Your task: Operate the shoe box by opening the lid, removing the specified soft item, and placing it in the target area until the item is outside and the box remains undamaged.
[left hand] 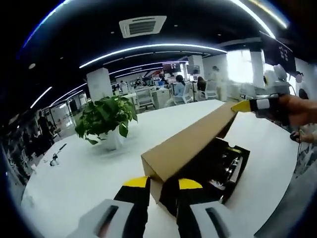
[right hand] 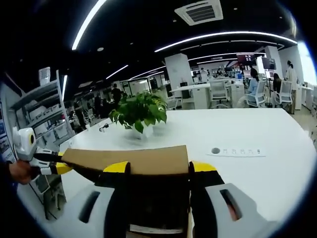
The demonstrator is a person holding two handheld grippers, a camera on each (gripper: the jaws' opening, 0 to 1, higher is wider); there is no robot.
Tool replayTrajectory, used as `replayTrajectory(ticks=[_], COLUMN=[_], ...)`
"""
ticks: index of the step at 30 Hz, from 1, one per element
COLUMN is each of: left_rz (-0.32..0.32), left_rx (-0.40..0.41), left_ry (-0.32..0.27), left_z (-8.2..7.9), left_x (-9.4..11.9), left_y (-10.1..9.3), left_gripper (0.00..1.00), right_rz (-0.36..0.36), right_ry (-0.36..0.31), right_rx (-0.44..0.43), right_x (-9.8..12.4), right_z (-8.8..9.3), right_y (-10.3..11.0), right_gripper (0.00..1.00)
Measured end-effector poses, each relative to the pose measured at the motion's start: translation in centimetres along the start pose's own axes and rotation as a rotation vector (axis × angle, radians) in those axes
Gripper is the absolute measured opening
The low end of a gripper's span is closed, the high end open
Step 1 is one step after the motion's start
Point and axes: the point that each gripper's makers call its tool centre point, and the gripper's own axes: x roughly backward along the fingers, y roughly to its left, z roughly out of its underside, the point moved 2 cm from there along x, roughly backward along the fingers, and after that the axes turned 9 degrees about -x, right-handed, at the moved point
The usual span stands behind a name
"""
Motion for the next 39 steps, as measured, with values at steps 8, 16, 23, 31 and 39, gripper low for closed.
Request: replayTrajectory(ticks=[8,16,23,31,39], left_rz=[-0.052,-0.068,-0.066,-0.063,-0.06], left_rx=[-0.024,-0.002,0.01,0.027,0.04], left_ry=[0.009,0.011,0.004,-0.001,-0.007], left_z=[-0.3,-0.6,-0.7,-0.9,-1.1], left_x=[-1.0,-1.5,-1.7,-2.0,-2.4], left_y=[1.4,2.0,2.3,2.7,3.2], left_gripper=[0.08,0.07,0.07,0.07,0.07], right_rz=[-0.008,-0.014,-0.033,-0.062,-0.087], right_ry=[-0.011,-0.017,-0.007,0.011,0.038], right_rx=[-0.015,-0.024,-0.059,-0.087,-0.056], right_x=[-1.2,-1.9,-2.5,-2.9,-2.5], right_z=[-0.8,-1.3,-1.6,-1.6,-1.1], right_y=[-0.1,-0.5,-0.6,-0.5,-0.5], right_gripper=[0.45,0.45,0.46,0.51,0.53])
